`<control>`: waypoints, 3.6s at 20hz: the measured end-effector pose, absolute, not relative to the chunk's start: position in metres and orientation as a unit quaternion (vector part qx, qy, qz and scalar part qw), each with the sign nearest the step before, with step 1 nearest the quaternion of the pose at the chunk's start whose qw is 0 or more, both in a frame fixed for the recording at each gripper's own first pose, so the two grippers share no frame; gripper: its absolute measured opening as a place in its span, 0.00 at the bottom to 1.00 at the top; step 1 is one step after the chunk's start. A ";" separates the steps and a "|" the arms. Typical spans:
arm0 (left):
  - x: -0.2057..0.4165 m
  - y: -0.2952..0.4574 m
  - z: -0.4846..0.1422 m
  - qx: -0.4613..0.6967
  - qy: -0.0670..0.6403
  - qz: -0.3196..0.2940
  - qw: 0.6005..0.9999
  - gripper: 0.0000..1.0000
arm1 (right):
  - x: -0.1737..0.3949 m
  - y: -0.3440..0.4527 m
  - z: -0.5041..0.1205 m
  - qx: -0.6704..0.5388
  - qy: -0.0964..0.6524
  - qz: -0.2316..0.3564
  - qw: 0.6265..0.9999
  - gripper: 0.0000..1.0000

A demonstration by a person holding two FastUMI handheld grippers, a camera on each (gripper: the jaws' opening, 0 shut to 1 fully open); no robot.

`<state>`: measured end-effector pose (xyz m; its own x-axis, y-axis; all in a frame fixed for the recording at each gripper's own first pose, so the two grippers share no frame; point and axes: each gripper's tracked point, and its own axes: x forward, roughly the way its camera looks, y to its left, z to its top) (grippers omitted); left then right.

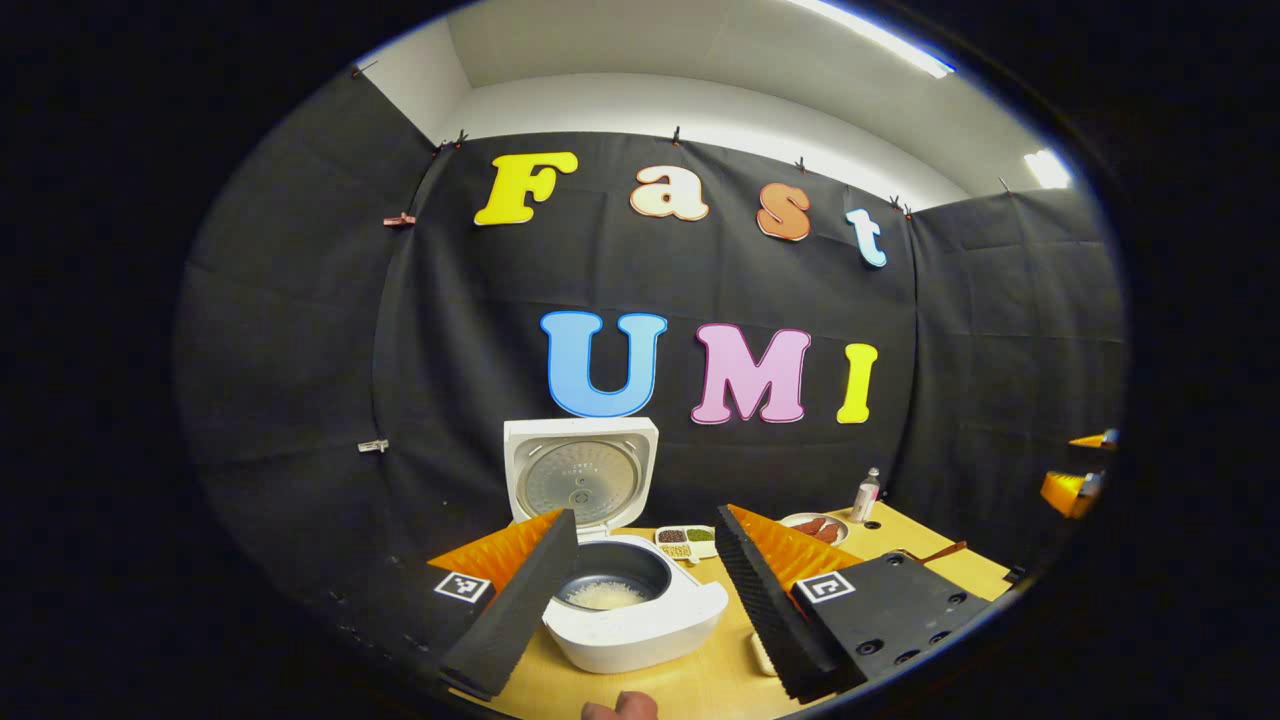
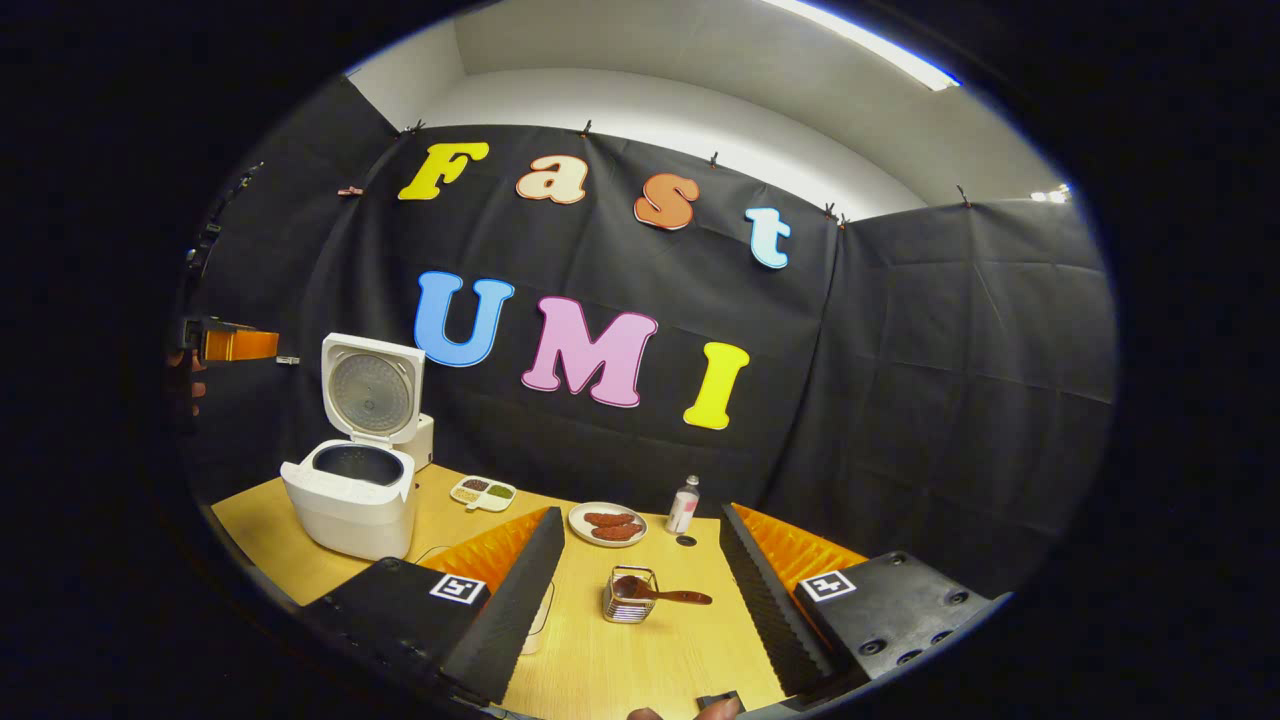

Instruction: Close the left gripper, press the button to open the rice cooker; take a wooden spoon from the chopstick holder with the right hand, scoop a spoonful of rice and pour it into the rice cooker, then put the wooden spoon back into the chopstick holder.

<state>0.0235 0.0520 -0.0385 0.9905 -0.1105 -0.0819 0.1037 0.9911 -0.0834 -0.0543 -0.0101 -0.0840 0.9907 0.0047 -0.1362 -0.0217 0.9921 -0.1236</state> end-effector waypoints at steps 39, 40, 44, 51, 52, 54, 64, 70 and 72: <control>-0.013 0.016 -0.106 -0.057 0.181 0.046 0.981 0.94 | 0.122 -0.097 -0.397 0.157 0.223 -0.031 0.962 0.33; -0.014 0.017 -0.105 -0.055 0.181 0.048 0.981 0.94 | 0.126 -0.096 -0.397 0.157 0.221 -0.030 0.962 0.33; -0.013 0.020 -0.103 -0.051 0.179 0.056 0.981 0.94 | 0.141 -0.089 -0.396 0.156 0.221 -0.013 0.963 0.33; -0.016 0.023 -0.105 -0.051 0.182 0.071 0.979 0.94 | 0.158 -0.069 -0.393 0.146 0.221 0.018 0.964 0.33; -0.015 0.024 -0.104 -0.053 0.182 0.074 0.979 0.94 | 0.159 -0.066 -0.398 0.134 0.226 0.022 0.965 0.33; -0.016 0.025 -0.105 -0.055 0.183 0.079 0.978 0.94 | 0.160 -0.062 -0.404 0.132 0.236 0.026 0.962 0.33; -0.025 0.039 -0.103 -0.062 0.177 0.089 0.978 0.94 | 0.175 -0.084 -0.390 0.174 0.229 -0.002 0.958 0.14; -0.027 0.045 -0.095 -0.062 0.160 0.081 0.982 0.94 | 0.170 -0.095 -0.341 0.183 0.204 -0.001 0.962 0.14; -0.028 0.046 -0.091 -0.064 0.152 0.075 0.983 0.94 | 0.163 -0.090 -0.319 0.173 0.195 0.007 0.965 0.14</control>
<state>-0.0283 0.0462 -0.0905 0.9427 0.1279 -0.3081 -0.1668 0.9806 -0.1031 0.1628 -0.0904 -0.3187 0.9242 0.0818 -0.3731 0.0532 0.9398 0.3377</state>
